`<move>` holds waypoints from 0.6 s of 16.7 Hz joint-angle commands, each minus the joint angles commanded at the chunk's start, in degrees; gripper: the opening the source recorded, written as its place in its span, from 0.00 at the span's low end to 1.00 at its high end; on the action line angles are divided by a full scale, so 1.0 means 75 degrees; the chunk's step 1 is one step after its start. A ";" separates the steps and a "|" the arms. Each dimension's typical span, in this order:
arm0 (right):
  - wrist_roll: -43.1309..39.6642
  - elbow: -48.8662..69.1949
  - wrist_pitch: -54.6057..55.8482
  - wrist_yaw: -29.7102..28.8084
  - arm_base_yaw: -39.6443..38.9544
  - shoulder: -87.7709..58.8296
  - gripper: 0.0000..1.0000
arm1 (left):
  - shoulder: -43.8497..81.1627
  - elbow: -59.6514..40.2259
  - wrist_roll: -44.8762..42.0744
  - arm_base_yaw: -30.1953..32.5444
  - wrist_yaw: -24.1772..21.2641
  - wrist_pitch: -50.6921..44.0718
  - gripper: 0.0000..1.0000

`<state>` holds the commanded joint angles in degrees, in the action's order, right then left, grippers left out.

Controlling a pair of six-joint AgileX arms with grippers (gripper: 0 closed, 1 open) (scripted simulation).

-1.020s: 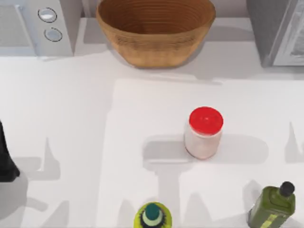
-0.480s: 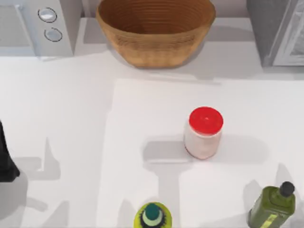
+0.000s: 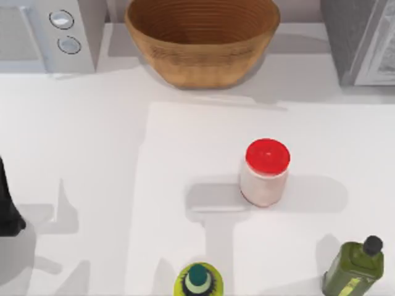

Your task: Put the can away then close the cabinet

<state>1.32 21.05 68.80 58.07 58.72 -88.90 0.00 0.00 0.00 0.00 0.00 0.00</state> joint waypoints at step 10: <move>0.0035 0.1094 -0.1180 -0.0004 0.0221 0.0013 1.00 | 0.0000 0.0000 0.0000 0.0000 0.0000 0.0000 1.00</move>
<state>1.58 29.25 59.95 58.04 60.38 -88.80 0.00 0.00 0.00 0.00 0.00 0.00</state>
